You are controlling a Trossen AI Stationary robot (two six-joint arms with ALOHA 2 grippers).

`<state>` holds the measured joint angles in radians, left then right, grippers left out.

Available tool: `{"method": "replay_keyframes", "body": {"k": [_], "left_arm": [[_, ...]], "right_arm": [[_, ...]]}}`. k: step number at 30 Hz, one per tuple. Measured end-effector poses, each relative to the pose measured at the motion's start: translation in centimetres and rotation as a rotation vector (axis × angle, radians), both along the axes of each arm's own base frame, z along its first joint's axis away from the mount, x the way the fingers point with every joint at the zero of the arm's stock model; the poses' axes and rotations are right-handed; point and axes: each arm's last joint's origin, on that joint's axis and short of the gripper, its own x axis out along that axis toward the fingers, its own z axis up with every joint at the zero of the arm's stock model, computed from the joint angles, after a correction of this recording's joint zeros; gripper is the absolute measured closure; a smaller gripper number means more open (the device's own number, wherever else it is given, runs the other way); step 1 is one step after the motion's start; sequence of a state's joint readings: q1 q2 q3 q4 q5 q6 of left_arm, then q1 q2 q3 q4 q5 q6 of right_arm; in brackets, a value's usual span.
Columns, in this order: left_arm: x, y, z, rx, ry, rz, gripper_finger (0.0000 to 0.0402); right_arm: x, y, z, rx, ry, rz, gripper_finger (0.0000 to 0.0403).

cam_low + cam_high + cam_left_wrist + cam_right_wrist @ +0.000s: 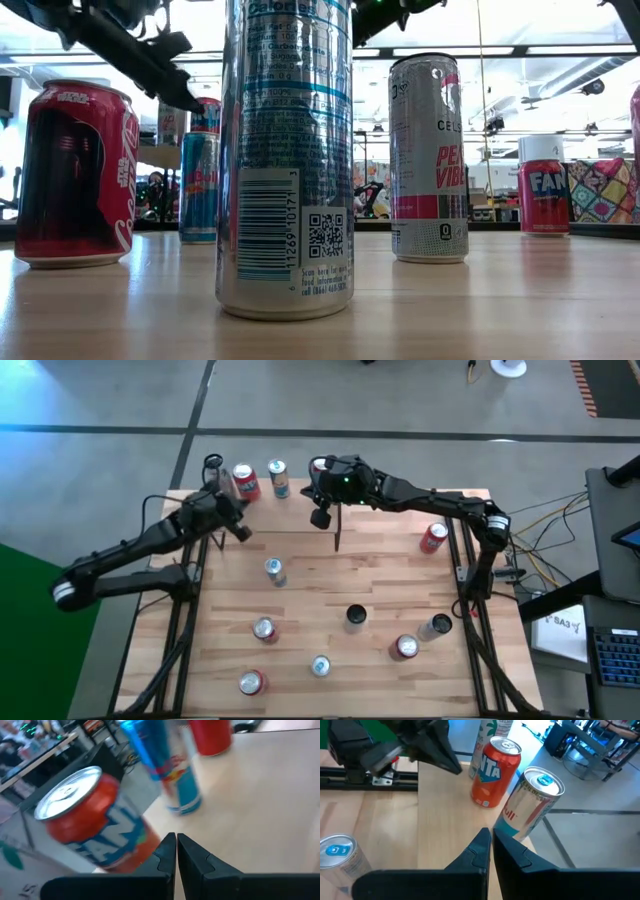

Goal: Place canned beverage on shelf
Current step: Put the red soda can on the shelf

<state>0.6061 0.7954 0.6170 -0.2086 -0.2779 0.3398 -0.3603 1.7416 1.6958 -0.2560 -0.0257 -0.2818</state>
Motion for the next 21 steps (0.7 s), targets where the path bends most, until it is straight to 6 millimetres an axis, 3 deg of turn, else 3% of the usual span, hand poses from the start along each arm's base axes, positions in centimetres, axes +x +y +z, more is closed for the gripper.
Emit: {"method": "replay_keyframes", "body": {"k": [7, 21], "left_arm": [[0.0, 1.4, 0.1, 0.002, -0.014, 0.067, 0.0402], [0.2, 2.1, 0.0, 0.012, -0.027, 0.087, 0.0402]], "right_arm": [[0.0, 0.0, 0.0, -0.005, 0.003, 0.002, 0.0391], [0.0, 0.0, -0.1, -0.004, 0.006, 0.002, 0.0390]]}}
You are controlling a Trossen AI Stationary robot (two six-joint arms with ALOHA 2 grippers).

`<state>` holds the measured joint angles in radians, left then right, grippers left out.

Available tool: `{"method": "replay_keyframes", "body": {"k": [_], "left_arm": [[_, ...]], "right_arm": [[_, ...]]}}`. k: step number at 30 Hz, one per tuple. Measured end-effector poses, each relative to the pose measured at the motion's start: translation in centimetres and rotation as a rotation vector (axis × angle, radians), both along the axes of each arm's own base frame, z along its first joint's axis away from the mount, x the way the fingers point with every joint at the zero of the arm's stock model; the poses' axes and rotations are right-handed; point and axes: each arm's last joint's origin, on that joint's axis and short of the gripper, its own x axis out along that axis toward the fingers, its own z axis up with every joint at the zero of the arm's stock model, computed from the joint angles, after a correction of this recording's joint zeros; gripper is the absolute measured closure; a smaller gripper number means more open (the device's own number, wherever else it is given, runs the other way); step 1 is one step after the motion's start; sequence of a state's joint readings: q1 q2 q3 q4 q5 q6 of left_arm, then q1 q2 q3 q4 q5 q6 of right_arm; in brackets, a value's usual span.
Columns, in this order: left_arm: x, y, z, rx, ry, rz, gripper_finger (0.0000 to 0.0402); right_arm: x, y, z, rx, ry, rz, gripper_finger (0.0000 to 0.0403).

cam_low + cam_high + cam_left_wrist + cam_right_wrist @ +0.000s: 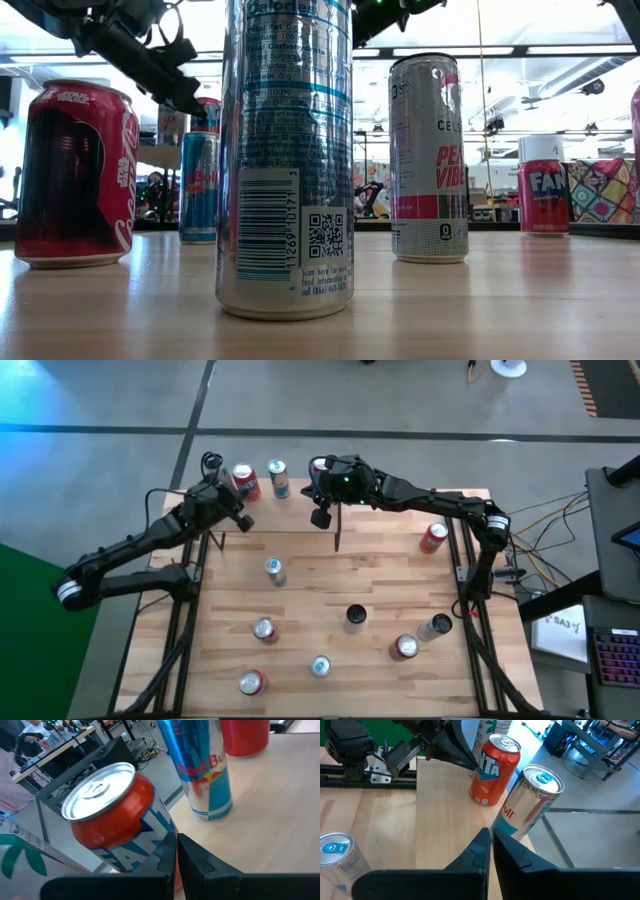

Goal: Place canned beverage on shelf
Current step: Put the red soda can on the shelf

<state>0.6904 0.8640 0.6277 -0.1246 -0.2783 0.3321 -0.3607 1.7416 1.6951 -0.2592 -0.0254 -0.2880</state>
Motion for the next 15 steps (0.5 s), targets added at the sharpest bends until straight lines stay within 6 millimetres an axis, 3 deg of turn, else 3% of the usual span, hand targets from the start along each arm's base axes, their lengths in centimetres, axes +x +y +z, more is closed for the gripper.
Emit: {"method": "replay_keyframes", "body": {"k": [15], "left_arm": [[-0.20, 0.70, -0.02, 0.007, -0.009, 0.034, 0.0402]], "right_arm": [[-0.02, 0.01, -0.06, 0.002, 0.005, 0.000, 0.0390]]}}
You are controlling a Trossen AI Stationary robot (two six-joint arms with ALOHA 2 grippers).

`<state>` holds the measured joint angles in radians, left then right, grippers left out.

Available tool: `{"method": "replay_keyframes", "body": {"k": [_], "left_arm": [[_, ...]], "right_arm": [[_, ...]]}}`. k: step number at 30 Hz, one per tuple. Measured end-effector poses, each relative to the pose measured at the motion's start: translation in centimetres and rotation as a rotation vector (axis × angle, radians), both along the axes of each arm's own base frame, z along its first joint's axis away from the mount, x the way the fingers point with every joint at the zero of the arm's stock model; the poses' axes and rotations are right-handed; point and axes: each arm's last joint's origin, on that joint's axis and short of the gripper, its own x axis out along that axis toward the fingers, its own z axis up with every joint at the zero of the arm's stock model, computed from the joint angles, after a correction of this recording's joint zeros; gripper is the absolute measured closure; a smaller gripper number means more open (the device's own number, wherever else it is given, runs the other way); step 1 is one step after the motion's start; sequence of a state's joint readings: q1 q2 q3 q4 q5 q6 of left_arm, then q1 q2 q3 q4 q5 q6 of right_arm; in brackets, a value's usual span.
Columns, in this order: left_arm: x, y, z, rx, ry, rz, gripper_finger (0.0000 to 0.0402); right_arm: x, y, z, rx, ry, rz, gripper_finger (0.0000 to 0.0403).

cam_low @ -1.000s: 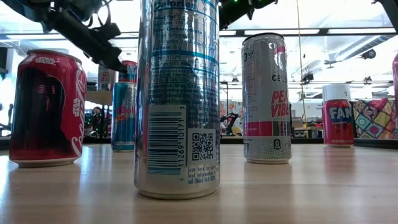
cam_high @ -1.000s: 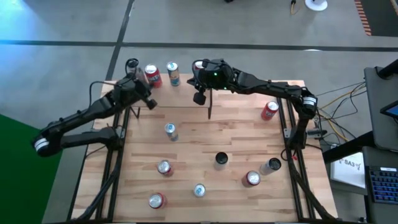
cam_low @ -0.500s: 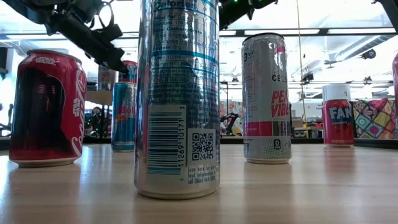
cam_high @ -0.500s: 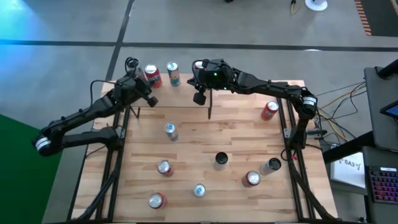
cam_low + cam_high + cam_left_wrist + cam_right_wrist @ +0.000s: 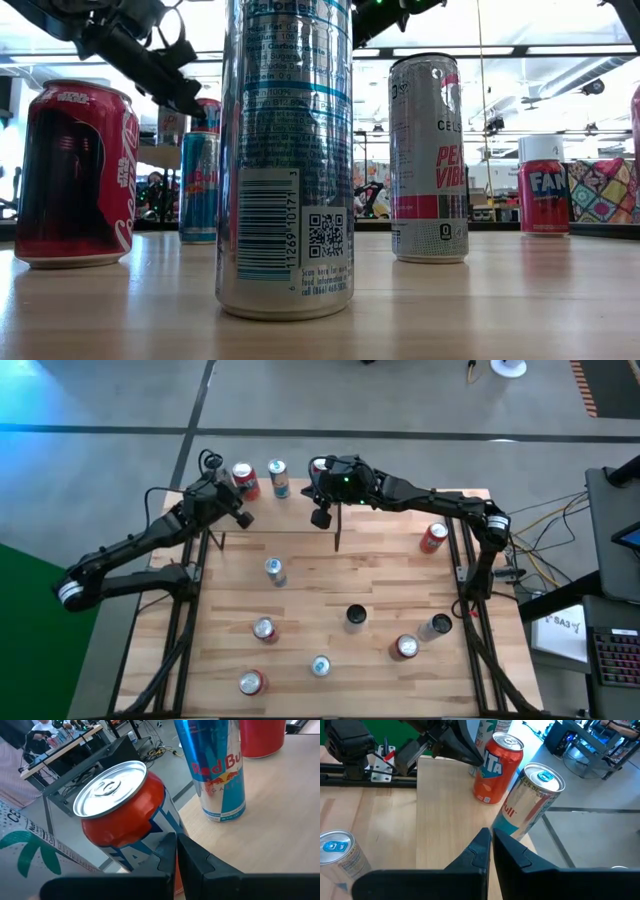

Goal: Place canned beverage on shelf
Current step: Put the red soda can on the shelf

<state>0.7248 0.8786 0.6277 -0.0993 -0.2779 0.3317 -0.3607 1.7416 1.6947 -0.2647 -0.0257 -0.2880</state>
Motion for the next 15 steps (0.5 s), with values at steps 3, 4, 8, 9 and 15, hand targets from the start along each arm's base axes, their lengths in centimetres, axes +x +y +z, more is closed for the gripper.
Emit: {"method": "replay_keyframes", "body": {"k": [3, 4, 8, 9, 15], "left_arm": [[0.16, 0.15, -0.17, -0.004, 0.004, 0.000, 0.0402], [0.21, 0.19, -0.19, -0.003, 0.003, 0.000, 0.0402], [0.26, 0.24, -0.24, -0.004, 0.004, 0.001, 0.0402], [0.24, 0.22, -0.21, -0.004, 0.000, 0.002, 0.0402], [-0.23, -0.33, 0.64, 0.013, -0.070, 0.006, 0.0402]], "right_arm": [[0.00, 0.00, 0.00, 0.000, 0.000, 0.000, 0.0390], [0.00, 0.00, -0.01, 0.000, 0.001, 0.000, 0.0390], [-0.01, 0.00, -0.03, 0.001, 0.002, 0.000, 0.0390], [-0.01, 0.00, -0.04, 0.001, 0.003, 0.000, 0.0390], [-0.04, 0.13, -0.18, 0.007, 0.019, 0.002, 0.0390]]}}
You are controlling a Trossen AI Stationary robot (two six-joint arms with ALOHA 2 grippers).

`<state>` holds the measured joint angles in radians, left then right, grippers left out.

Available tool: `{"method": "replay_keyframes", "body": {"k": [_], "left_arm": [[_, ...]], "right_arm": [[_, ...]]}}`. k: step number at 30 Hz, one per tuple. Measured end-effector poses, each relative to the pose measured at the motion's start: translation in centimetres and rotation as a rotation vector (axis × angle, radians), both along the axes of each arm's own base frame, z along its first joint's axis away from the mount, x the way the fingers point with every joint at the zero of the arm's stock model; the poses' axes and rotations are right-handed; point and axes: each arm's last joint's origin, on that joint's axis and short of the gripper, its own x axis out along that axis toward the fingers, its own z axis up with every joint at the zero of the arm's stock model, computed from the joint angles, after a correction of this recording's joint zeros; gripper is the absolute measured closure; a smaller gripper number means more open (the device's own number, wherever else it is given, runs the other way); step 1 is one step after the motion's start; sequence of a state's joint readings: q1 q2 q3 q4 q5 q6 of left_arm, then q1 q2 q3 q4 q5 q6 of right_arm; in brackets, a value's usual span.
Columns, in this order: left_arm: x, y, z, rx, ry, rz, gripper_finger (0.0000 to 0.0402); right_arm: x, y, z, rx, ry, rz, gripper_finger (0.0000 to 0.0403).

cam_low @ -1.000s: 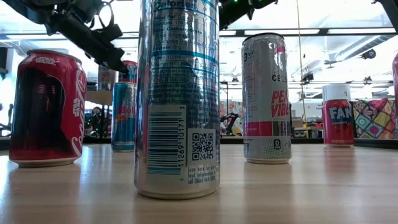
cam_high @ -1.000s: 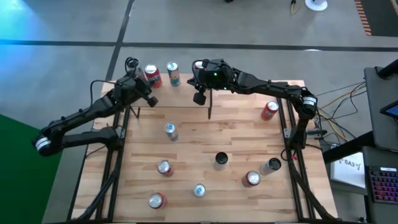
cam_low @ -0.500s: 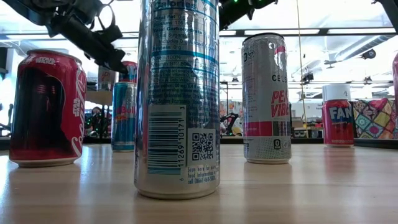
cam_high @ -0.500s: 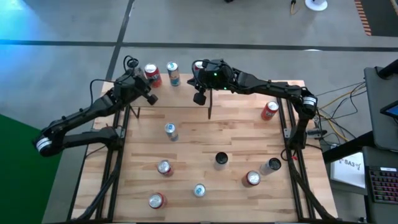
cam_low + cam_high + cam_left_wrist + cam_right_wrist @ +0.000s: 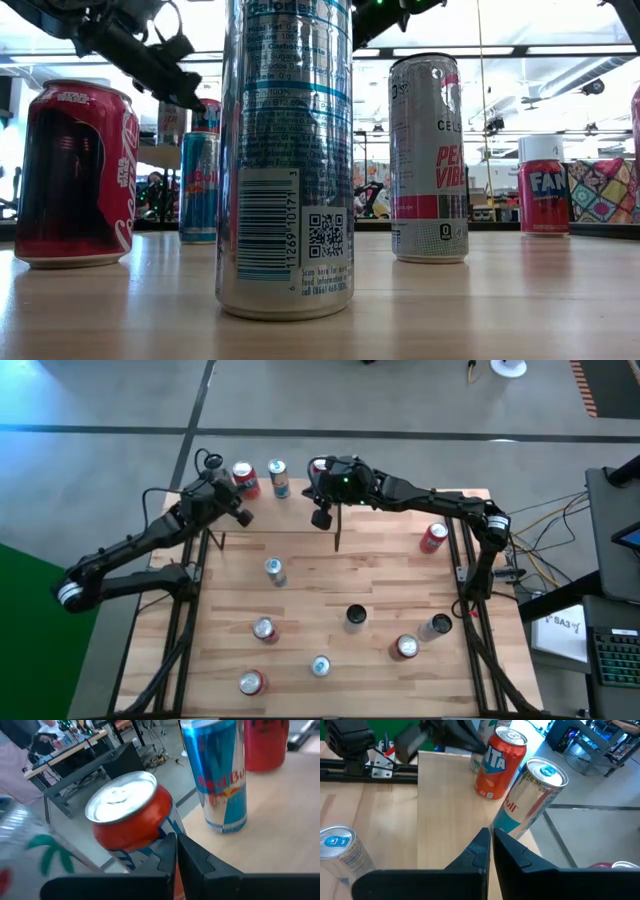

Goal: Place canned beverage on shelf
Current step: Put the red soda can on the shelf, then put the white pink soda can on the shelf

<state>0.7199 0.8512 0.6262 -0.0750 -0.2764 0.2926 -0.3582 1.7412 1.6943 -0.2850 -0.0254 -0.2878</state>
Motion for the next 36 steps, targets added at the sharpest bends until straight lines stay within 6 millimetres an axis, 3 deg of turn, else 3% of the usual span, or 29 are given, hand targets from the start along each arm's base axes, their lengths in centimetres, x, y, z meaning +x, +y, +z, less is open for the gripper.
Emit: {"method": "replay_keyframes", "body": {"k": [7, 19, 36], "left_arm": [[-0.5, -2.5, 1.8, -0.019, -0.176, -0.234, 0.0402], [-0.7, -8.1, 3.4, -0.099, -0.355, -0.550, 0.0402], [-1.6, -13.2, 6.4, -0.099, -0.651, -0.938, 0.0402]], "right_arm": [[-0.1, 2.0, 0.5, 0.024, 0.012, 0.036, 0.0390], [-0.8, 7.4, 0.8, 0.144, 0.124, 0.114, 0.0390], [-3.6, 15.1, 0.2, 0.543, 0.359, 0.015, 0.0390]]}}
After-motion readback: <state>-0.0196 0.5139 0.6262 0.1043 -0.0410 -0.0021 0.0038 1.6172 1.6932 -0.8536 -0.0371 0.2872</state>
